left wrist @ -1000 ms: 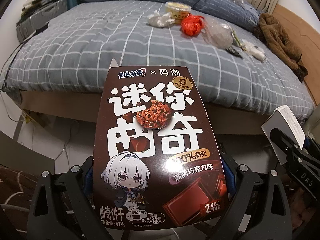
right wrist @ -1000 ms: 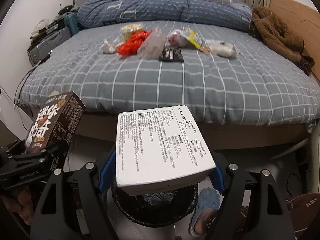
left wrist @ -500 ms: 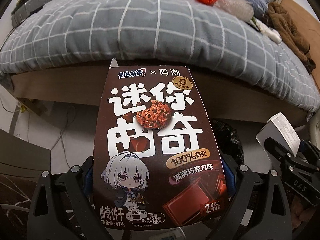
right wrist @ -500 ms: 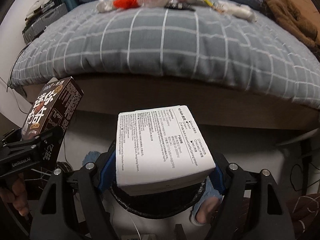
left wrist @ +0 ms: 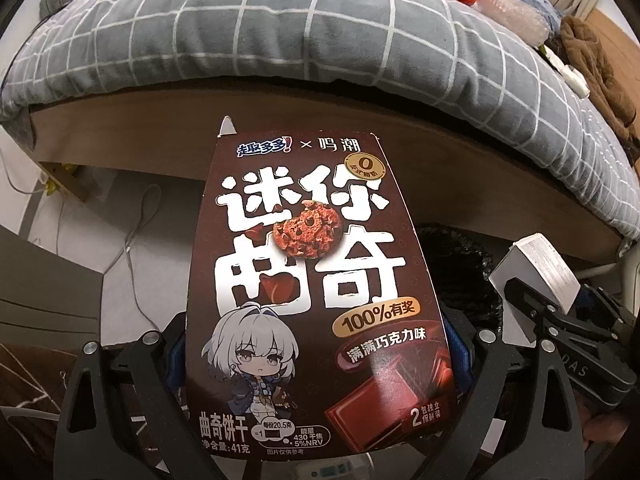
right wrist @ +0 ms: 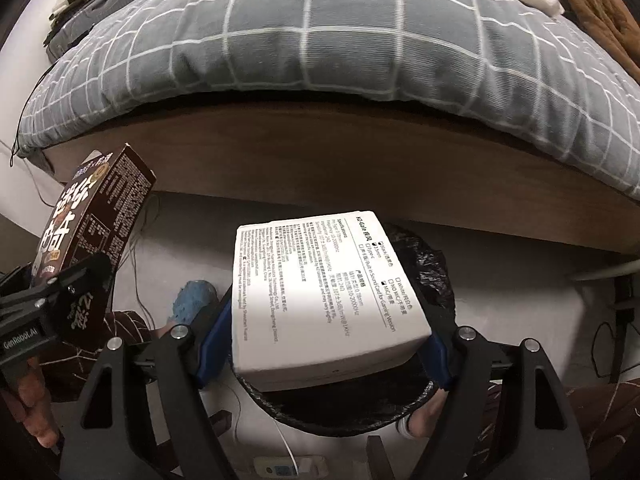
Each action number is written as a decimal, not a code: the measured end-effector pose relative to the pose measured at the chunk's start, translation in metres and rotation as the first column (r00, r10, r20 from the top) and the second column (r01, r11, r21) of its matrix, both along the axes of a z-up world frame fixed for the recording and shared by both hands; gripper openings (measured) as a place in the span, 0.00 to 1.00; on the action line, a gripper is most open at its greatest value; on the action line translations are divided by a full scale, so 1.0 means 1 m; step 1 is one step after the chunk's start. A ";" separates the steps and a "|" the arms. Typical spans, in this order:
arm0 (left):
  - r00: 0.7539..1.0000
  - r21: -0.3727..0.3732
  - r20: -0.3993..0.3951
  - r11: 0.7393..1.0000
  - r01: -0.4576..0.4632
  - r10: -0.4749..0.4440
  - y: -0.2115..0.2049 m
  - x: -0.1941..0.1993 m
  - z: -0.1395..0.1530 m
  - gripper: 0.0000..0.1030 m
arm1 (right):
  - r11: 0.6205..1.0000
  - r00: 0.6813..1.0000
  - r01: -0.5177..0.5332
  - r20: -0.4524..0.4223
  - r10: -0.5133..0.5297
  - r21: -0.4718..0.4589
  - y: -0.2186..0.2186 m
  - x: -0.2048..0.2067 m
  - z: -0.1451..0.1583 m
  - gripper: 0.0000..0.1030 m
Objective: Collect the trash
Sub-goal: 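Open the right tool over the bin while the left tool opens too, dropping both boxes, then raise both tools back toward the trash on the bed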
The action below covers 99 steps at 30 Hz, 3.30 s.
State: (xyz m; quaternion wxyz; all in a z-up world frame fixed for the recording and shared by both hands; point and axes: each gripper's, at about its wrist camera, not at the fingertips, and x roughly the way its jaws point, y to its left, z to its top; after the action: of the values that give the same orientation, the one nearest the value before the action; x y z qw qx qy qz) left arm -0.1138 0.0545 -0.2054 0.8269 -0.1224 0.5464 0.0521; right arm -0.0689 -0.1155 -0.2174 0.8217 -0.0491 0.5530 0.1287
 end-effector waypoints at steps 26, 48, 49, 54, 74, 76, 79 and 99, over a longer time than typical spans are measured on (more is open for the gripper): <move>0.981 0.002 -0.005 0.981 0.193 -0.193 -0.106 0.041 -0.013 0.89 | 0.982 0.982 0.184 0.052 -0.181 -0.053 -0.102 0.001 -0.003 0.92; 0.974 0.044 0.038 0.974 0.221 -0.222 -0.102 0.044 -0.020 0.94 | 0.967 0.957 0.242 0.183 -0.224 -0.084 -0.125 0.003 0.046 0.92; 0.974 0.053 0.042 0.974 0.219 -0.221 -0.101 0.044 -0.018 0.94 | 0.968 0.956 0.239 0.192 -0.220 -0.082 -0.124 0.004 0.050 0.92; 0.975 0.110 0.084 0.975 0.194 -0.204 -0.088 0.042 0.003 0.94 | 0.970 0.947 0.236 0.236 -0.218 -0.054 -0.122 0.006 0.070 0.92; 0.952 0.149 0.278 0.985 0.085 -0.124 -0.086 0.079 0.127 0.94 | 0.987 0.868 0.159 0.472 -0.157 0.034 -0.093 0.035 0.175 0.92; 0.949 0.159 0.293 0.984 0.074 -0.119 -0.081 0.087 0.135 0.94 | 0.987 0.868 0.152 0.472 -0.156 0.048 -0.092 0.043 0.177 0.92; 0.945 0.163 0.309 0.985 0.057 -0.105 -0.071 0.104 0.142 0.94 | 0.988 0.870 0.143 0.469 -0.154 0.058 -0.088 0.055 0.179 0.92; 0.948 0.220 0.308 0.975 0.007 -0.076 -0.011 0.225 0.138 0.94 | 0.977 0.893 0.211 0.411 -0.182 -0.025 -0.121 0.174 0.158 0.88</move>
State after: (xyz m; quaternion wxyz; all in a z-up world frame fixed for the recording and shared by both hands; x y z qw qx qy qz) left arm 0.1111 0.0435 -0.0678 0.9125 -0.0268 0.4014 0.0735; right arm 0.1052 -0.2367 -0.0592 0.9252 -0.0470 0.3762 0.0130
